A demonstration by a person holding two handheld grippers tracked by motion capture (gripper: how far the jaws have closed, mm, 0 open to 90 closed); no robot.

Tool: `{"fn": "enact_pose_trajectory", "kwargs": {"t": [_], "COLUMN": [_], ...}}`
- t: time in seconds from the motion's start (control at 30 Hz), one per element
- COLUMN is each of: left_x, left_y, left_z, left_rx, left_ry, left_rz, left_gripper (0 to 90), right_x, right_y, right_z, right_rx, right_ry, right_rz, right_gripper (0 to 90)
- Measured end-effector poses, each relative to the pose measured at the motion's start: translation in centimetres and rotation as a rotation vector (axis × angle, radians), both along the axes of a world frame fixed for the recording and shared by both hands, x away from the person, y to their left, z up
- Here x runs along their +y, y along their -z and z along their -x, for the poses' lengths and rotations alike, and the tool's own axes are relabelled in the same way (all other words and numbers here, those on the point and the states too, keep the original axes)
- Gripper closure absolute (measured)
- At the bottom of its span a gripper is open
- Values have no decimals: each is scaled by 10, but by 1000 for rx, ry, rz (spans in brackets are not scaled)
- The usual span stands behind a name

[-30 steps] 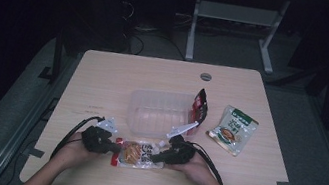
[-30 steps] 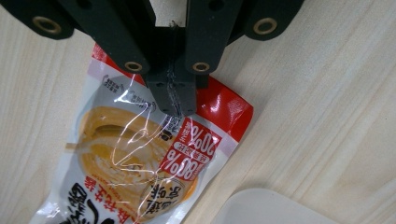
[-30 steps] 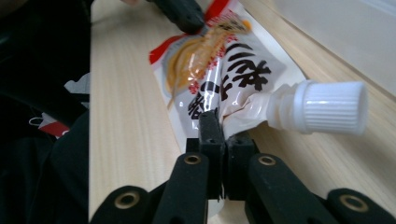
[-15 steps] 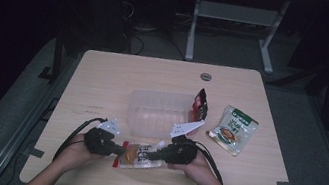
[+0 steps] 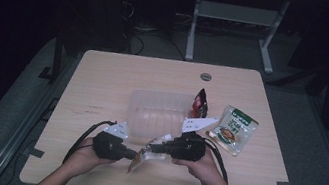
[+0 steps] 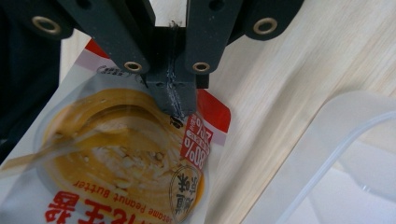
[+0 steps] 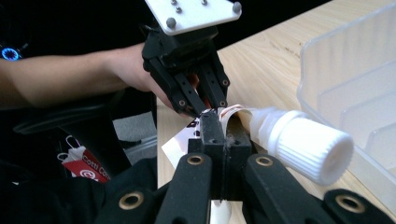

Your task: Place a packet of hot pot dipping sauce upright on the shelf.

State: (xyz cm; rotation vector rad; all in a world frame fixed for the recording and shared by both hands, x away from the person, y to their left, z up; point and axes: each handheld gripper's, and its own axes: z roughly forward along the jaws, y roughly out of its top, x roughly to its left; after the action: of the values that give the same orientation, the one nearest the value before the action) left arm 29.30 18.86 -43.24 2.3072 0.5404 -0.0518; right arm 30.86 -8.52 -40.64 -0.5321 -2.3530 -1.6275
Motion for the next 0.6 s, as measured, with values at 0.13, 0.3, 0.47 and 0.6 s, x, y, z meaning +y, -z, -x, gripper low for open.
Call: {"fn": "enact_pose_trajectory", "kwargs": {"t": [0.13, 0.3, 0.47, 0.6], "left_x": [2, 15, 29, 36], "left_y": [-3, -8, -14, -15], "left_z": [1, 1, 1, 5], "left_rx": [-9, -25, -41, -46], "left_ry": [-1, -14, -35, -58], "left_rz": [8, 11, 7, 6], "left_gripper": [886, 825, 765, 682], "right_x": [-3, -8, -10, -11], "right_y": [-3, -9, -10, -12], "right_z": [1, 2, 2, 3], "right_rx": [-4, -22, -36, -39], "right_ry": [2, 13, 20, 18], "right_rz": [-7, -9, -2, 10], "right_gripper": [899, 899, 899, 899]}}
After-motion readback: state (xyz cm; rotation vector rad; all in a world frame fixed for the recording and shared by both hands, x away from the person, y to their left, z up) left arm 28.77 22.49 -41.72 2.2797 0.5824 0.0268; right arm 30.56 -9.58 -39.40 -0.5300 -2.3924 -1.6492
